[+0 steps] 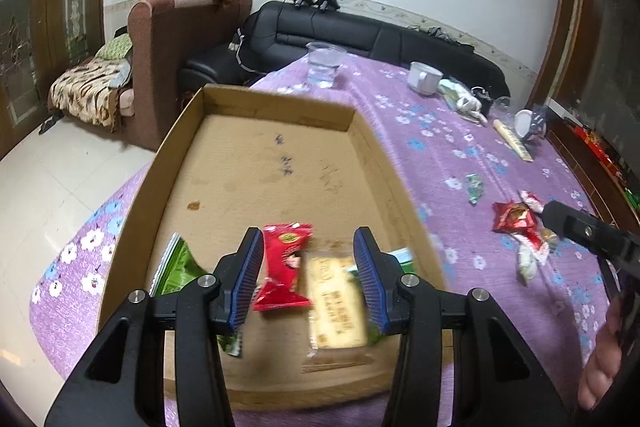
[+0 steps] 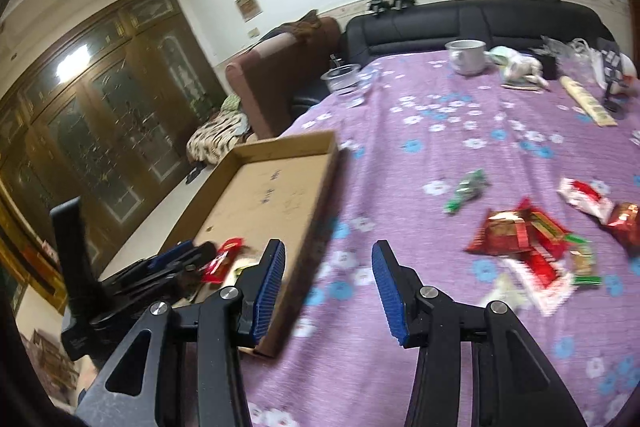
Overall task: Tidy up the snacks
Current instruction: 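Move both grippers back over the remaining snacks on the table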
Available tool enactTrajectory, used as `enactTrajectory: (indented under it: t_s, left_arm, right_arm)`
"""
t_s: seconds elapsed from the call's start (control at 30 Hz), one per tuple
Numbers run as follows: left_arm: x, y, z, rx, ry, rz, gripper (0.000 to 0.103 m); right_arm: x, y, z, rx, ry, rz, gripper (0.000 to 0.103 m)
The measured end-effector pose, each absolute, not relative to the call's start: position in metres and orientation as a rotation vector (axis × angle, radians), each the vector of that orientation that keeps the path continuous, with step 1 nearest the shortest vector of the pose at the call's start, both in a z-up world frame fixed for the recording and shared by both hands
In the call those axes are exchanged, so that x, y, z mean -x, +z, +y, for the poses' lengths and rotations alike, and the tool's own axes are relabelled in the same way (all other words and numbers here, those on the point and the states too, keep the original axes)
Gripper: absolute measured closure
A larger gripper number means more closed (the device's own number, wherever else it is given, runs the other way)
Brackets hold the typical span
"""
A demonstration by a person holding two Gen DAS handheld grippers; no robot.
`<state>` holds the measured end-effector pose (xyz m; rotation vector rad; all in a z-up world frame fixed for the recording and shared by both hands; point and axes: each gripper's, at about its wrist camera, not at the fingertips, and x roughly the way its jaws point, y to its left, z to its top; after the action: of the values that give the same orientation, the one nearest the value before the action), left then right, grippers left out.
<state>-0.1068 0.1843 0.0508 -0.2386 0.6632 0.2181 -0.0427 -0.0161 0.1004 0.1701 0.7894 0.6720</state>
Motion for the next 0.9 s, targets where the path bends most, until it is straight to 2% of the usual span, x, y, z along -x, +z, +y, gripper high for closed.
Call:
enactTrajectory:
  t_s: [0.3, 0.53, 0.67, 0.73, 0.9]
  left_arm:
    - [0.098, 0.069, 0.143, 0.176, 0.147, 0.672, 0.058]
    - [0.078, 0.074, 0.087, 0.114, 0.003, 0.724, 0.058]
    - [0.056, 0.064, 0.043, 0.083, -0.142, 0.811, 0.05]
    - [0.044, 0.059, 0.024, 0.053, -0.187, 0.846, 0.049]
    - [0.021, 0.049, -0.009, -0.015, -0.217, 0.891, 0.049]
  right_arm:
    - [0.014, 0.098, -0.105, -0.311, 0.527, 0.766, 0.054]
    - [-0.013, 0.076, -0.154, -0.412, 0.371, 0.834, 0.055]
    - [-0.024, 0.061, -0.167, -0.409, 0.296, 0.912, 0.058]
    - [-0.029, 0.052, -0.165, -0.378, 0.272, 0.951, 0.063]
    - [-0.036, 0.034, -0.159, -0.314, 0.227, 1.014, 0.065]
